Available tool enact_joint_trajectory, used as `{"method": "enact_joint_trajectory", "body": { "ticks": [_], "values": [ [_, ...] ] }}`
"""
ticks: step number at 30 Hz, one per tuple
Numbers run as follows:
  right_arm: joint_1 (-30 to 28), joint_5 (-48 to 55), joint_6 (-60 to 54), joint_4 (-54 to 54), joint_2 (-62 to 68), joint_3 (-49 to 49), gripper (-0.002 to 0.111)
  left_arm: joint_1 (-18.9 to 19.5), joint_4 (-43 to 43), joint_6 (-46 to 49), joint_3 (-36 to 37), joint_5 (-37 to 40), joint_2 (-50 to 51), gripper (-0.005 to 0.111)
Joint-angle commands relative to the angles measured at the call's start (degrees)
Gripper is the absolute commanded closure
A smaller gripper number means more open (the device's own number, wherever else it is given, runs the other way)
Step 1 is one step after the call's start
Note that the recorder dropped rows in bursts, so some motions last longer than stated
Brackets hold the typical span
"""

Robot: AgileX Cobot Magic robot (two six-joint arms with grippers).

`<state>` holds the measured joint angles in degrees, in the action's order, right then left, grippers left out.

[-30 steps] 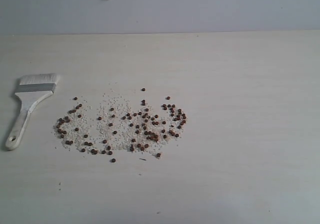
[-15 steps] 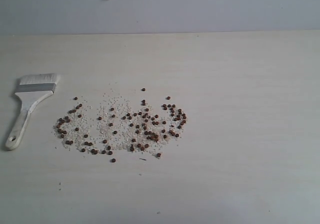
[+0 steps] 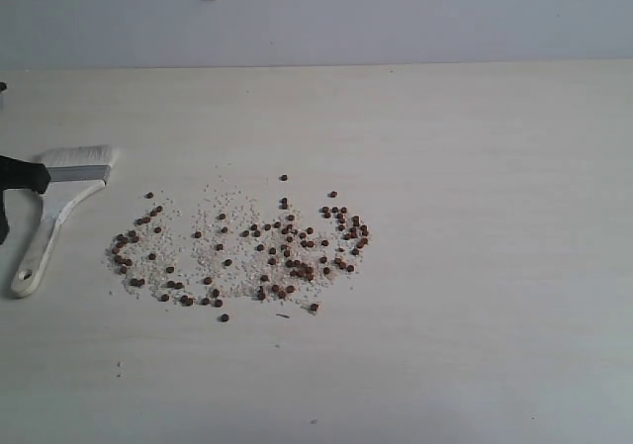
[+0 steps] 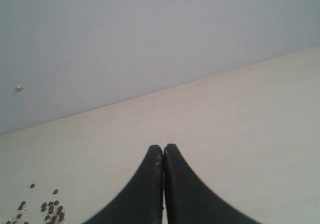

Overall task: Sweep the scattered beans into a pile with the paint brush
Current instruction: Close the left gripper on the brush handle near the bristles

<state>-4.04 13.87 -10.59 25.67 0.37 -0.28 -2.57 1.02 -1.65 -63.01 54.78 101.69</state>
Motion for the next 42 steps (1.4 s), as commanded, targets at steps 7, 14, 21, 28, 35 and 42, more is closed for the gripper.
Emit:
{"method": "enact_joint_trajectory", "body": {
  "ticks": [7,14,21,28,35,42],
  "values": [
    [0.0,-0.3,-0.1,-0.1,-0.4,0.3,0.108,-0.3,-0.3,1.7,5.2,-17.6,4.1,0.046],
    [0.0,-0.3,-0.1,-0.1,-0.4,0.3,0.108,-0.3,-2.6,1.7,5.5,-18.7,6.2,0.046],
    [0.0,-0.3,-0.1,-0.1,-0.4,0.3,0.108,-0.3,-2.7,1.7,5.5,-20.0,8.0,0.046],
    [0.0,-0.3,-0.1,-0.1,-0.4,0.3,0.108,-0.3,-2.9,2.0,5.5,-20.5,9.9,0.046],
    [0.0,-0.3,-0.1,-0.1,-0.4,0.3,0.108,-0.3,-2.9,2.8,5.5,-20.9,12.2,0.047],
    [0.0,-0.3,-0.1,-0.1,-0.4,0.3,0.108,-0.3,-3.4,2.6,5.5,-19.7,12.3,0.087]
  ]
}}
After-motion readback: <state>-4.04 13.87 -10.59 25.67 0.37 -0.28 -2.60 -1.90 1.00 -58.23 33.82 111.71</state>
